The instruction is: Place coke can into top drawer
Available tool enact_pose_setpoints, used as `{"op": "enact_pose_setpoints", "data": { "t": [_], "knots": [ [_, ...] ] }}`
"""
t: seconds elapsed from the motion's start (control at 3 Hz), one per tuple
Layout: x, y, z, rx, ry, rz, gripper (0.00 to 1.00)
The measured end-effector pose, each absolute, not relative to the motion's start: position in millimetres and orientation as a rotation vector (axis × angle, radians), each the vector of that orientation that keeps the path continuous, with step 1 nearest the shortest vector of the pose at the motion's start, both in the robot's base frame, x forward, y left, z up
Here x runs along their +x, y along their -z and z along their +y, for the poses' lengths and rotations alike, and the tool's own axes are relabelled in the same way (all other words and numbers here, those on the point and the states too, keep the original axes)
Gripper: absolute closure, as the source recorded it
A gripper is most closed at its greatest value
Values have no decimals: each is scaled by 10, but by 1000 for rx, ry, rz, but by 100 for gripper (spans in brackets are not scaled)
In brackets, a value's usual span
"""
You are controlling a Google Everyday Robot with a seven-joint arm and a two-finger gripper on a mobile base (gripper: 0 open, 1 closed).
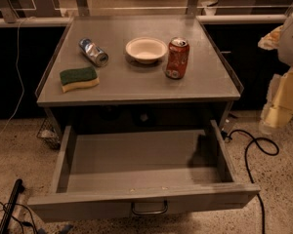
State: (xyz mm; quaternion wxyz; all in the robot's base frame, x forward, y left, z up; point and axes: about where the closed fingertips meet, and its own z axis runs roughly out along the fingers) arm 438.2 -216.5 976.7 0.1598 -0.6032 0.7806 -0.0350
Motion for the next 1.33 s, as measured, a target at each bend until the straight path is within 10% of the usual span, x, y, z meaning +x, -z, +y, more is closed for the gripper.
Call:
{"op": "enact_pose_setpoints", "data": {
  "t": [1.33],
  "knots": [
    [4558, -9818, -1990, -1736, -86, 2079, 0]
  ]
}}
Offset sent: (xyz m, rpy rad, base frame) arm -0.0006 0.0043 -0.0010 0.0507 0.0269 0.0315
